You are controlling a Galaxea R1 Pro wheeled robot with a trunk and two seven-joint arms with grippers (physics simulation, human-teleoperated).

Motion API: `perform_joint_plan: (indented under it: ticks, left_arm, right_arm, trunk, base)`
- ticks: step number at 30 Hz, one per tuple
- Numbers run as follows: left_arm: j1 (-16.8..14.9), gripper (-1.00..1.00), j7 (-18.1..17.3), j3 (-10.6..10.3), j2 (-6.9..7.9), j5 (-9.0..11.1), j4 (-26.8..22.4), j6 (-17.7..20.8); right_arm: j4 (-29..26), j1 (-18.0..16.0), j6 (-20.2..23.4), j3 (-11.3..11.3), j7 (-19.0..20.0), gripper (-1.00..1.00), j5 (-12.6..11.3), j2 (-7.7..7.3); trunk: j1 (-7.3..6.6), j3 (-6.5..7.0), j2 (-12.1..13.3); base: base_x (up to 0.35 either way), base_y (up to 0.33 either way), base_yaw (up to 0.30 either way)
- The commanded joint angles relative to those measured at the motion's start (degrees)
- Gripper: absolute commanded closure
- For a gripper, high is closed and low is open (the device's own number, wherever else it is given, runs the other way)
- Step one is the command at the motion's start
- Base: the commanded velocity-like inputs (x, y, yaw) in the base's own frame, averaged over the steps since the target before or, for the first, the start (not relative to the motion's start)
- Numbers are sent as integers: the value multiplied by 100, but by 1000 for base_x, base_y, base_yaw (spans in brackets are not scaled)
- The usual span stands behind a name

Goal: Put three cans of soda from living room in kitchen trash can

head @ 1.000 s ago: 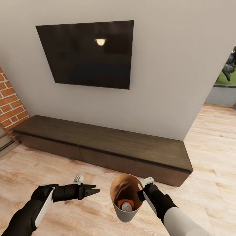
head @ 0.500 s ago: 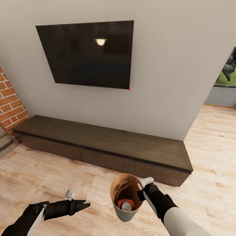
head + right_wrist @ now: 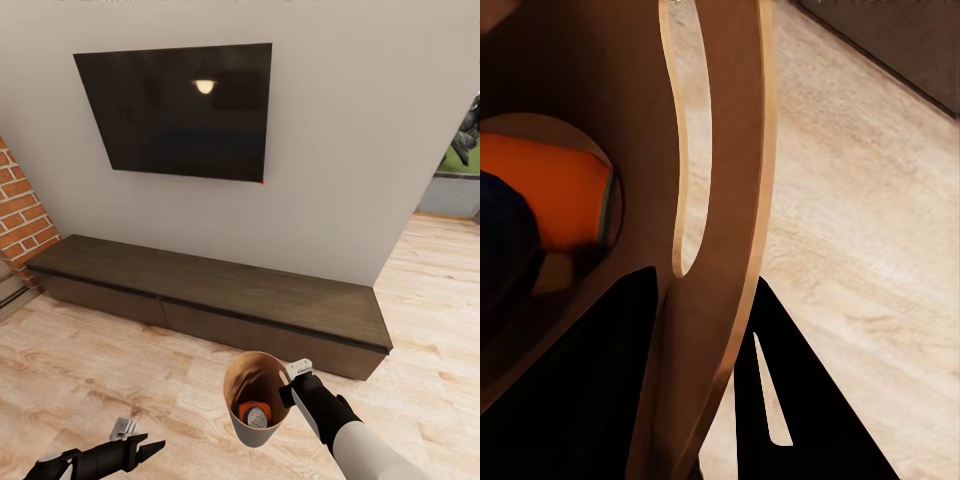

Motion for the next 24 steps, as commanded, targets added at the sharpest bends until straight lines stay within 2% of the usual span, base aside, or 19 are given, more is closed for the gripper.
perform_joint_plan:
  ticks: [1, 24]
  left_arm:
    - [-1, -100, 3, 0, 0, 2, 10, -10]
    - [-3, -100, 4, -1, 0, 3, 12, -13]
  right_arm:
    - [-6, 0, -3, -1, 4, 100, -42, 1]
    - [-3, 1, -3, -1, 4, 100, -43, 0]
  trunk:
    - [0, 9, 0]
    - [0, 225, 0]
  base:
    - [0, 0, 0]
    - [0, 0, 0]
